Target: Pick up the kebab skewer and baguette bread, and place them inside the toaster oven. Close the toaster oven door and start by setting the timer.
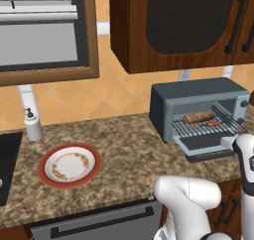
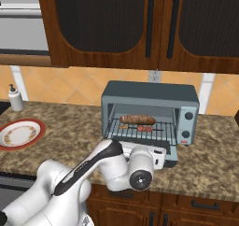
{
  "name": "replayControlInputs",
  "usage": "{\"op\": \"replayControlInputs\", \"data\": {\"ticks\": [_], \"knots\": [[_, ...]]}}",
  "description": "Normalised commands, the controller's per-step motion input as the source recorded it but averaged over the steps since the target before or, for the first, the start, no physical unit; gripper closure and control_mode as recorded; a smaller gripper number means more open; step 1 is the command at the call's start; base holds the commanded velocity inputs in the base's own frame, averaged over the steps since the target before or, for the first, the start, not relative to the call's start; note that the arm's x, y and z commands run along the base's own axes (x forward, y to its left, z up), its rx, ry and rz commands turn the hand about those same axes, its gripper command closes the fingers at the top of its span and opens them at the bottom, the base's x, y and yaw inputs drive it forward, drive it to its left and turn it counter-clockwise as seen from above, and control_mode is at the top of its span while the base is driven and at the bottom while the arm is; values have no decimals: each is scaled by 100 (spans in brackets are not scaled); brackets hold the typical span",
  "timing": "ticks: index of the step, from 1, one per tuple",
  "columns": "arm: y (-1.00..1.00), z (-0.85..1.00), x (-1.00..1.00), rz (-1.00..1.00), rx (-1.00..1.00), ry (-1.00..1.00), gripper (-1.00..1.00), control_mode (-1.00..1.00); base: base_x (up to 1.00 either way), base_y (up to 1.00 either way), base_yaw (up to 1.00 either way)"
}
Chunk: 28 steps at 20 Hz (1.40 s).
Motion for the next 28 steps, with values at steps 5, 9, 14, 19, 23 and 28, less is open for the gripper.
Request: {"op": "replayControlInputs", "data": {"ticks": [5,9,14,19,23,28], "knots": [[0,-12,14,0,0,-6,-100,-100,0,0,0],[-5,-21,5,1,0,-2,-100,-100,0,0,0],[-1,-12,10,1,0,0,-100,-100,0,0,0],[0,0,18,0,0,0,-100,-100,0,0,0],[0,0,14,0,0,0,-100,-100,0,0,0],[0,0,7,0,0,0,-100,-100,0,0,0]]}}
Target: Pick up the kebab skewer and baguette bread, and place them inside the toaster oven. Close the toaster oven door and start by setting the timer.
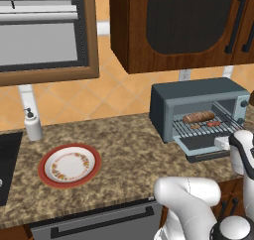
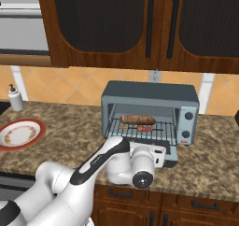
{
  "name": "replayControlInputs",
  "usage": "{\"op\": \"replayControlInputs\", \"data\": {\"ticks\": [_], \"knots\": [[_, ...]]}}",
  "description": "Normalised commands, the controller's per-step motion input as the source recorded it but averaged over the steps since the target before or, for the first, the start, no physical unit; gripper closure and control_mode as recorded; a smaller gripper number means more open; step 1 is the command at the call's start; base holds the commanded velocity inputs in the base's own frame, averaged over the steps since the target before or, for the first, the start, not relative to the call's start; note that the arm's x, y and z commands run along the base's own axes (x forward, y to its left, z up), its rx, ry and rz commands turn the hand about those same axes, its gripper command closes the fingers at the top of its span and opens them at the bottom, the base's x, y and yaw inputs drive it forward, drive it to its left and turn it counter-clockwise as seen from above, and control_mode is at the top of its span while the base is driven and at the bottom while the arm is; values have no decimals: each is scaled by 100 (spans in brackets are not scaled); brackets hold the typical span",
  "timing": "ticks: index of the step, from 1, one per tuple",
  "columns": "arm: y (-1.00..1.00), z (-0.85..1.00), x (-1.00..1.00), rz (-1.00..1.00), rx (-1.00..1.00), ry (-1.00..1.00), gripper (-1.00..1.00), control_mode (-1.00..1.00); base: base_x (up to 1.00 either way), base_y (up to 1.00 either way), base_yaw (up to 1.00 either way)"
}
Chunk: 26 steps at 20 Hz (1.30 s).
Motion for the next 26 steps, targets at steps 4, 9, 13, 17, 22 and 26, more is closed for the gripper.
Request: {"op": "replayControlInputs", "data": {"ticks": [4,9,13,17,22,26], "knots": [[0,-8,2,1,0,0,-100,-100,0,0,0],[0,-11,0,2,0,0,-100,-100,0,0,0],[0,0,7,0,0,0,-100,-100,0,0,0],[0,0,8,0,0,0,-100,-100,0,0,0],[0,0,9,0,0,0,-100,-100,0,0,0],[0,0,10,0,0,0,-100,-100,0,0,0]]}}
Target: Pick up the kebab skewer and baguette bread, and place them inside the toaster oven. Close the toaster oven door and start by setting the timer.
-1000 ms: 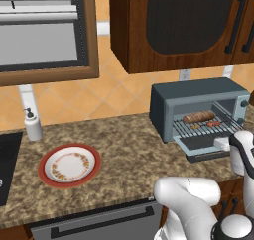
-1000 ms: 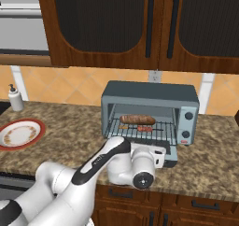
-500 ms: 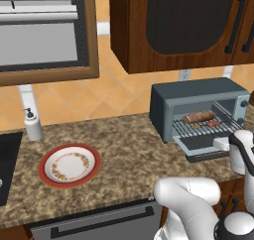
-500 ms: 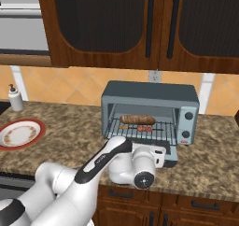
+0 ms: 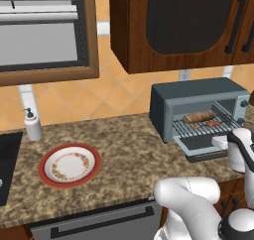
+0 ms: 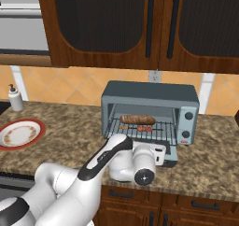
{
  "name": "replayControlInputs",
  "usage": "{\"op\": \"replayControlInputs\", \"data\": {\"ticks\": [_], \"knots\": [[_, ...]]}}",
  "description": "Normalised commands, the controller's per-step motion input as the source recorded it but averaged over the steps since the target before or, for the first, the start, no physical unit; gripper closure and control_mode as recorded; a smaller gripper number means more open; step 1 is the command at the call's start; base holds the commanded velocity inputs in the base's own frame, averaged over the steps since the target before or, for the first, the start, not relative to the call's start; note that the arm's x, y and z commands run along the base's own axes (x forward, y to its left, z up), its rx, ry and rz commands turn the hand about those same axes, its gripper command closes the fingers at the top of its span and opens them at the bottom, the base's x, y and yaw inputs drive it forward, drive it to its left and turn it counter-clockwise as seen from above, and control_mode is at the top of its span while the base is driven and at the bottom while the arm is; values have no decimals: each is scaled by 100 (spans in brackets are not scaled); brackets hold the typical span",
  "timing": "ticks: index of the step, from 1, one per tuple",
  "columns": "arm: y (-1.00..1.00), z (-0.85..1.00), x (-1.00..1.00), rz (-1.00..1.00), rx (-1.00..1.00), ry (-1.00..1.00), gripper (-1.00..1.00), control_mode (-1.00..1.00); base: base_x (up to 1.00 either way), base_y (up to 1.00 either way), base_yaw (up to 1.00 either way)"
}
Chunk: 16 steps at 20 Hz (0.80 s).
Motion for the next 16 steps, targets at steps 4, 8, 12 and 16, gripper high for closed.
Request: {"op": "replayControlInputs", "data": {"ticks": [4,8,12,16], "knots": [[0,0,4,0,0,0,-100,-100,0,0,0],[0,0,0,0,0,2,-100,-100,0,0,0],[0,0,0,0,0,2,-100,-100,0,0,0],[0,0,2,0,0,1,-100,-100,0,0,0]]}}
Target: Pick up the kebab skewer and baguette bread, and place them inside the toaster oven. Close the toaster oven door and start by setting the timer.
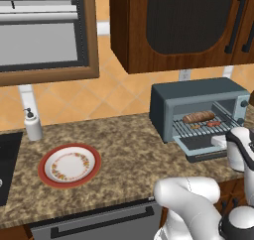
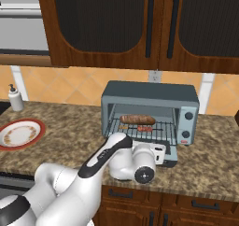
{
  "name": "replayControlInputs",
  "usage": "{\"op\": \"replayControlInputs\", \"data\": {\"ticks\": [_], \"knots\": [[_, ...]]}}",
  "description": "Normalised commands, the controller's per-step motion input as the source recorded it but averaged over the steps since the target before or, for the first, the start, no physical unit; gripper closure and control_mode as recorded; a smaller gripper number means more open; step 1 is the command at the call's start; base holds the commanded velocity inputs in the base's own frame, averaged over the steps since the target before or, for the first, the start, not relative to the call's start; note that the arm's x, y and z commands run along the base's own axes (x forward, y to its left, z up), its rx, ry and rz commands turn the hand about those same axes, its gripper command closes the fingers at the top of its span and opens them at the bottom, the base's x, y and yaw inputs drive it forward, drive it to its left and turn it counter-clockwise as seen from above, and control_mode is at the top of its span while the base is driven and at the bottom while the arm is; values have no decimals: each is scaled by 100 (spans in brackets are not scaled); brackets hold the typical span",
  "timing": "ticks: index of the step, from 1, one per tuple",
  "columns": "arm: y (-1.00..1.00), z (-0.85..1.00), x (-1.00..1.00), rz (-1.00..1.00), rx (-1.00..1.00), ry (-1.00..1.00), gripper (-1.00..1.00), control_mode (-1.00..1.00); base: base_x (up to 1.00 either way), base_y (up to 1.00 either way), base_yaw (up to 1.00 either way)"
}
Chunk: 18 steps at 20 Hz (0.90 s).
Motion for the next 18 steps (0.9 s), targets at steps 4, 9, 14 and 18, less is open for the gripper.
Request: {"op": "replayControlInputs", "data": {"ticks": [4,9,14,18], "knots": [[0,0,15,0,0,0,-100,-100,0,0,0],[1,-2,16,0,0,0,-100,-100,0,0,0],[3,-2,19,0,0,0,-100,-100,0,0,0],[4,-7,19,0,0,0,-100,-100,0,0,0]]}}
